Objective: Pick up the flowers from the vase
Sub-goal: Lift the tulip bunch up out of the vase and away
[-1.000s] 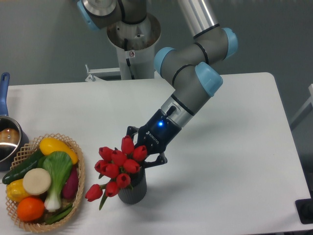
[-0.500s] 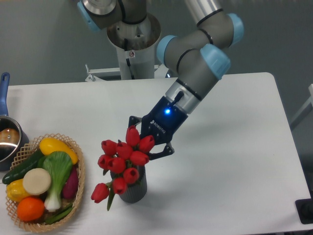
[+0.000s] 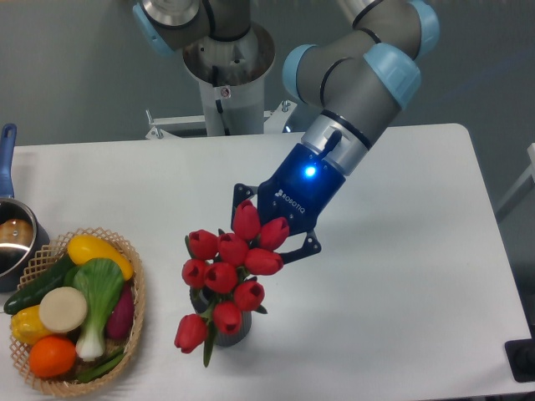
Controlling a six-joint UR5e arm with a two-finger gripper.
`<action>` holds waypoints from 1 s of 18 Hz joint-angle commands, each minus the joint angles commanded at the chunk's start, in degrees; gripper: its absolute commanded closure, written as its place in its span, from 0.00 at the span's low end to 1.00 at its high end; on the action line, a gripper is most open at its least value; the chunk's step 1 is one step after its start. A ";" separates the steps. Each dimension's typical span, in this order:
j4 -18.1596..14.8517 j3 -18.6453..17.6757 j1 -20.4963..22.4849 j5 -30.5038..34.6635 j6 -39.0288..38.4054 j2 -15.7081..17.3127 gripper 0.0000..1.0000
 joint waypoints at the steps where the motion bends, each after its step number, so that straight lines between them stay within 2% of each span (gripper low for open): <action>1: 0.00 1.49 0.00 0.00 -2.10 0.00 1.00; 5: -0.09 4.57 1.58 -3.68 -7.74 -0.17 1.00; 13: -0.09 4.67 2.63 -4.57 -9.94 -0.09 1.00; 18: -0.09 4.14 5.09 -7.12 -10.30 0.26 1.00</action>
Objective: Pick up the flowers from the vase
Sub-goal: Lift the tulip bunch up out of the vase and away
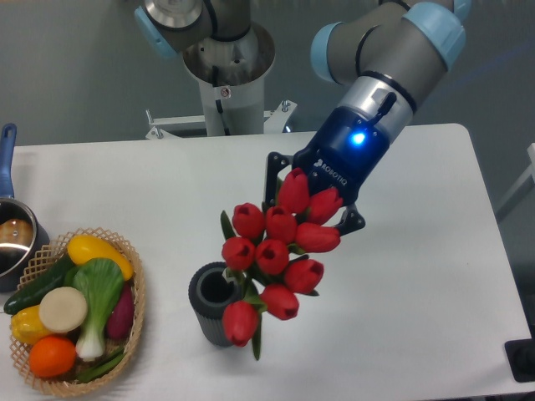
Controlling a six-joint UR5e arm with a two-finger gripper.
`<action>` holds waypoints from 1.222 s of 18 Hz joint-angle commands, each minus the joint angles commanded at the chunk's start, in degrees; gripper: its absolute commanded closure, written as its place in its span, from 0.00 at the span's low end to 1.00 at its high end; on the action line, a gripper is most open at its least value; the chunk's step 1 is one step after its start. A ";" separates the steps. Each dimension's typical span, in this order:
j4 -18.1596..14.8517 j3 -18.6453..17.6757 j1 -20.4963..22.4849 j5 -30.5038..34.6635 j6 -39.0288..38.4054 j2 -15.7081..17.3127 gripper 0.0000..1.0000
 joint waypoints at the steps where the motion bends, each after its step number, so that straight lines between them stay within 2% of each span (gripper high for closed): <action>1: 0.09 -0.18 0.35 0.00 0.18 0.09 1.00; 5: 0.00 -0.88 3.07 0.26 2.28 0.87 1.00; 7: -0.09 -1.76 4.13 0.70 6.31 1.84 1.00; 10: -0.26 -4.91 6.77 2.88 13.60 4.12 1.00; 12: -0.26 -6.67 7.30 7.36 16.08 5.36 1.00; 14: -0.35 -7.64 7.39 14.55 17.49 6.76 1.00; 16: -0.53 -9.22 7.04 26.41 19.60 8.78 1.00; 18: -0.62 -10.98 6.86 34.16 20.13 9.93 1.00; 22: -2.10 -12.13 6.51 39.01 20.48 10.63 1.00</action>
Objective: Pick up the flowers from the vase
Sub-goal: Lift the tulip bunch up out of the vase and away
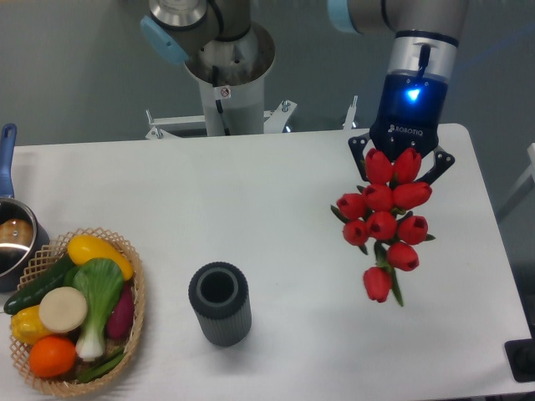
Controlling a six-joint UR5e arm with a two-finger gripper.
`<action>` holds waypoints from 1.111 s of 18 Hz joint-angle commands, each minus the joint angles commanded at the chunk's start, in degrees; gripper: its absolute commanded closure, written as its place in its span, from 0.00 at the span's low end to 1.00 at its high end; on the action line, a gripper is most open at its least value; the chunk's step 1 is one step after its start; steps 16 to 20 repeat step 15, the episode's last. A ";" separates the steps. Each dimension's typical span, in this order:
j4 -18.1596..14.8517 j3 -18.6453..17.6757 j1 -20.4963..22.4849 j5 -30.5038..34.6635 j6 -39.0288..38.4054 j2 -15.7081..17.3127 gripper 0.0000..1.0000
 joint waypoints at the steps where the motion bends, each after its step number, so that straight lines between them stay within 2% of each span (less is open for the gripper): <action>1: -0.88 0.00 0.00 2.02 0.79 0.00 1.00; 5: -8.87 0.44 -1.31 10.19 5.09 0.09 1.00; 8: -12.48 0.88 -3.69 18.18 6.42 -0.35 1.00; 12: -17.84 0.97 -5.36 25.31 10.10 -0.88 1.00; 15: -19.34 0.79 -6.68 28.83 10.11 -1.67 1.00; 20: -19.34 0.79 -6.68 28.83 10.11 -1.67 1.00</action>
